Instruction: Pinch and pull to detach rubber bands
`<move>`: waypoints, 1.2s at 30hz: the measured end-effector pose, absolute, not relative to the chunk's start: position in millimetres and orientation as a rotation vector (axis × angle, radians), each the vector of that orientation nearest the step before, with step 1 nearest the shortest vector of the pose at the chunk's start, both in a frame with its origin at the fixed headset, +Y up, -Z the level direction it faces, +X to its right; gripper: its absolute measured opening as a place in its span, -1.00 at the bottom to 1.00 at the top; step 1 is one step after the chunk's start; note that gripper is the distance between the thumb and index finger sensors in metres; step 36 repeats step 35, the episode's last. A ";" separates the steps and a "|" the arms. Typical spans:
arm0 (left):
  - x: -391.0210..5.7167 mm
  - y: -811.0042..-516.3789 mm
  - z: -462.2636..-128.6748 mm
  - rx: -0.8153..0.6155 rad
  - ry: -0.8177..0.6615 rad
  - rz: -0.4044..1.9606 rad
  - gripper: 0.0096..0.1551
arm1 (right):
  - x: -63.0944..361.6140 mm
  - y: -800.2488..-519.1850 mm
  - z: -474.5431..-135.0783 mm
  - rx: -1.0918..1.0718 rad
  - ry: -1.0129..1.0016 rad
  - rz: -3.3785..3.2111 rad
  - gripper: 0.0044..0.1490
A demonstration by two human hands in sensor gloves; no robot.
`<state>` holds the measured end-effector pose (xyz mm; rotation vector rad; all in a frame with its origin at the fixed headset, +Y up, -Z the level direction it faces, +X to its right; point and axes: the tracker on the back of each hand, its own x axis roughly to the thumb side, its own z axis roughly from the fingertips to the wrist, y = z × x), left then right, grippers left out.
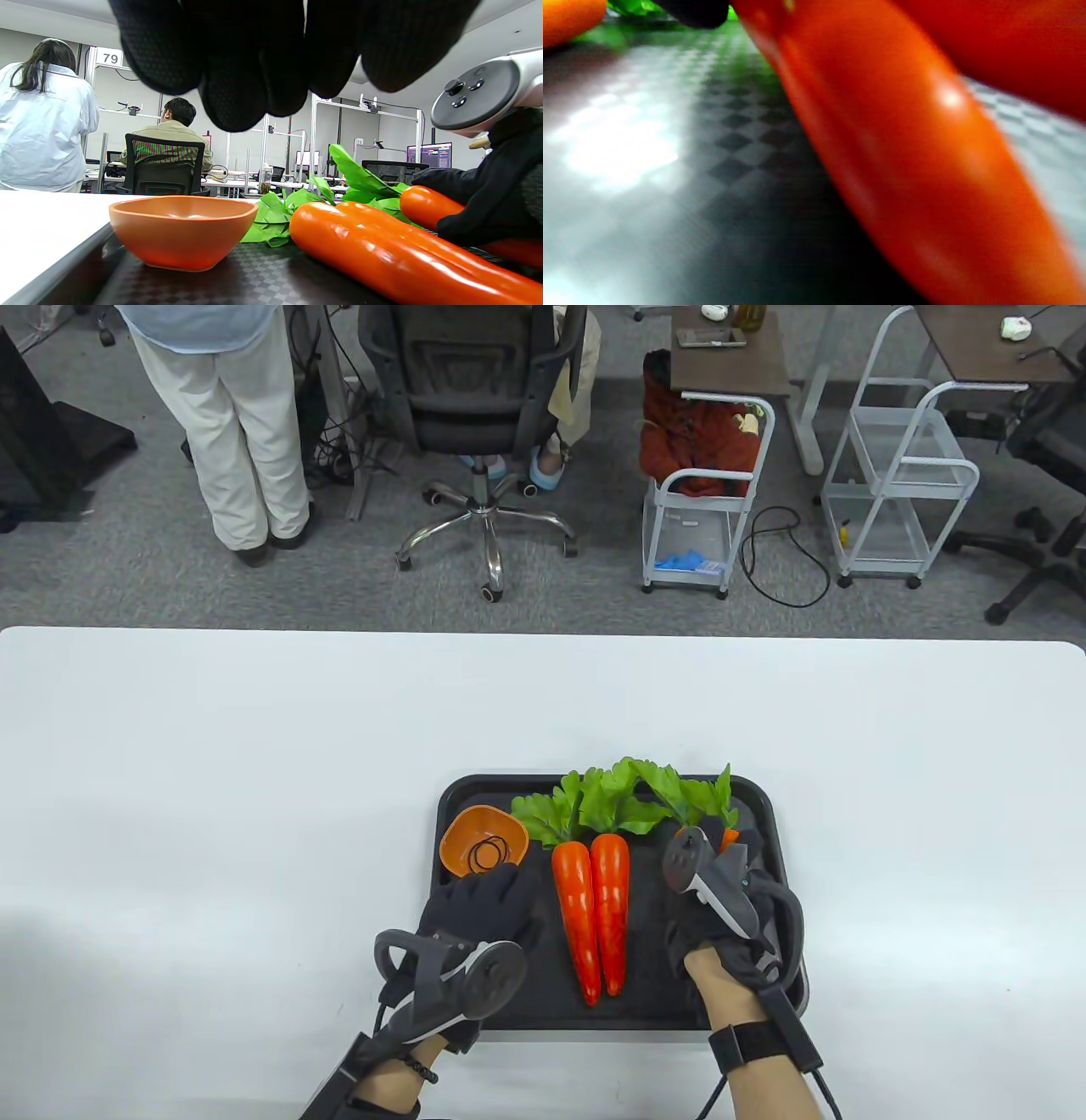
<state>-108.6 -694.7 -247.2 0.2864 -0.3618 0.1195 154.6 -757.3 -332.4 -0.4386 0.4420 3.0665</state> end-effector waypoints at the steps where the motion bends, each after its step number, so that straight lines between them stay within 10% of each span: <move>1: -108.8 -695.2 -247.1 0.286 -0.361 0.121 -0.41 | 153.5 -758.5 -332.7 -0.447 0.460 3.080 0.13; 36: -113.1 -719.8 -263.2 0.122 -0.235 0.161 -0.27 | 150.3 -737.3 -245.0 0.230 0.029 2.779 0.17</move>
